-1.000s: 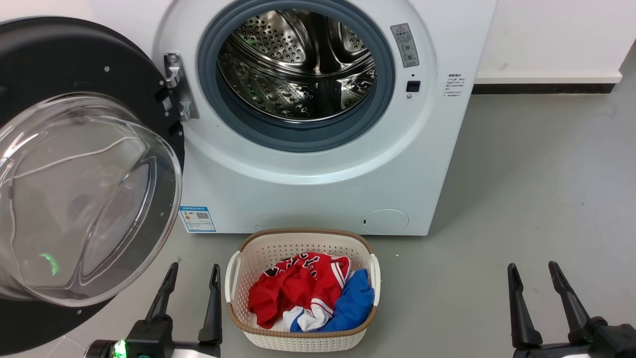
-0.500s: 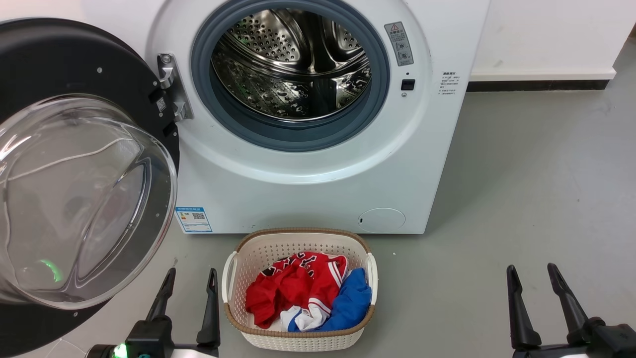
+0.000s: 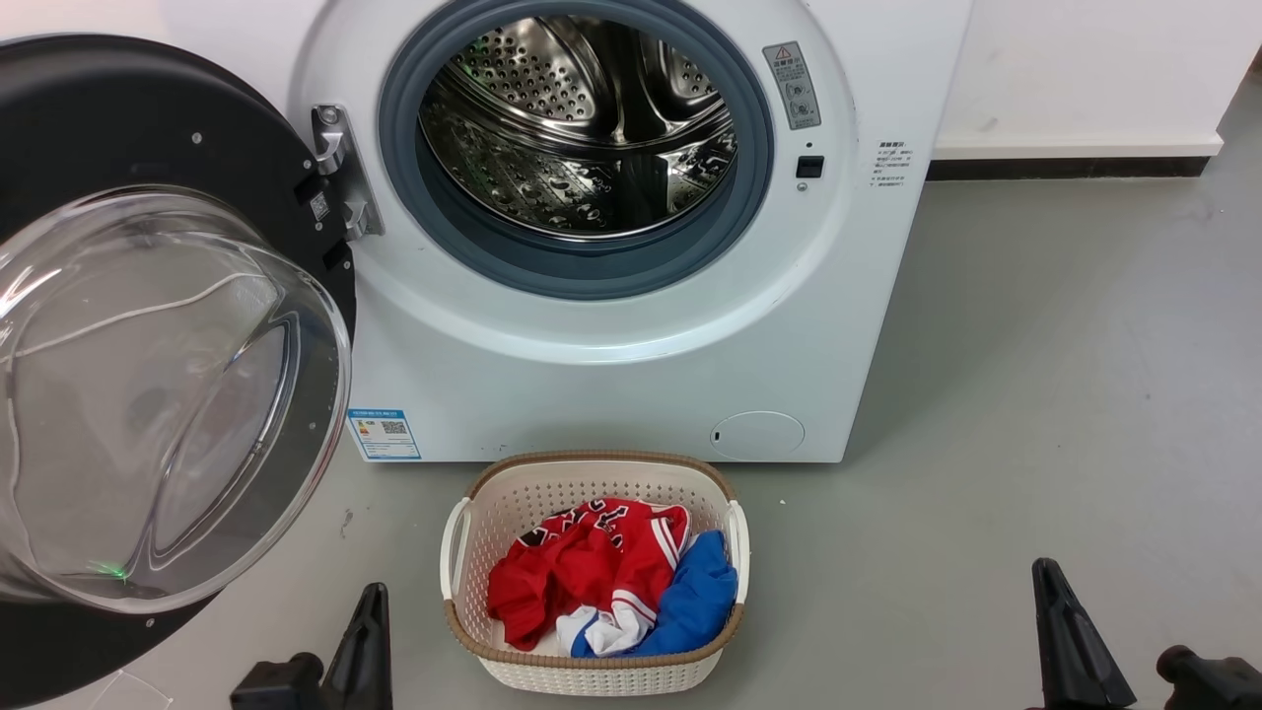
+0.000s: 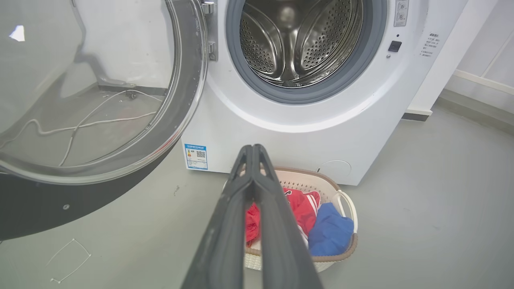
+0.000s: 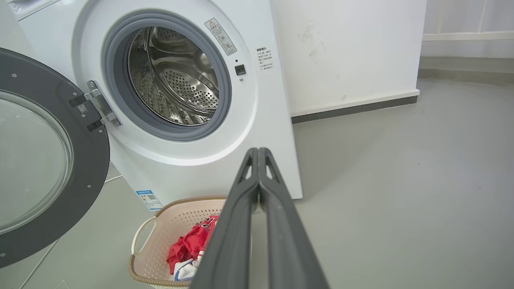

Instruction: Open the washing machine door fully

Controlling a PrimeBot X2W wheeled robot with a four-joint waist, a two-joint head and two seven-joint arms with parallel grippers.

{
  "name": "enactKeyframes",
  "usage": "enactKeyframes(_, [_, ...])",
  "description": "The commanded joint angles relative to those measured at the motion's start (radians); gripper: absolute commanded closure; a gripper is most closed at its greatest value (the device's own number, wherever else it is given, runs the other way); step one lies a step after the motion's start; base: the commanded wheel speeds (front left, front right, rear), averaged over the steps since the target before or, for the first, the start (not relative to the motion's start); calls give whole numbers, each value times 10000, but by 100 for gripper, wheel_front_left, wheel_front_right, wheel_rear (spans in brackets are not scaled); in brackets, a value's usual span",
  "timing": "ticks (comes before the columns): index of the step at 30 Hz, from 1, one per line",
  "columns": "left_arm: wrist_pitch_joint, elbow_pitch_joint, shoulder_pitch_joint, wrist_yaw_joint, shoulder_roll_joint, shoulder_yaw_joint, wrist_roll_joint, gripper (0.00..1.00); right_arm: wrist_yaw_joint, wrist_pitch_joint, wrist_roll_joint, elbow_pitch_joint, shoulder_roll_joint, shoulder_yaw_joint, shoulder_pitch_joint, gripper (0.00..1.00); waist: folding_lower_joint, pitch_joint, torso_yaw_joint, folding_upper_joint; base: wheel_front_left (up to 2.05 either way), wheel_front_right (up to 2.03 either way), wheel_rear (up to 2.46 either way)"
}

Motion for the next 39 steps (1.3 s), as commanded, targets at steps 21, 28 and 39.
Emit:
enactKeyframes(21, [951,75,-830,-335,0,339,-4251,100,0,769,4216,471,-245,16,-1002,100,0,75,-18,0,0,0,0])
enactKeyframes(28, [1221,143,-997,-415,0,428,-5362,100,0,994,5295,628,-276,-6,-1223,100,0,100,-23,0,0,0,0])
enactKeyframes(39, [1574,237,-1223,-522,-1,555,-6812,100,-1,1317,6680,834,-306,-52,-1508,100,0,134,-31,0,0,0,0])
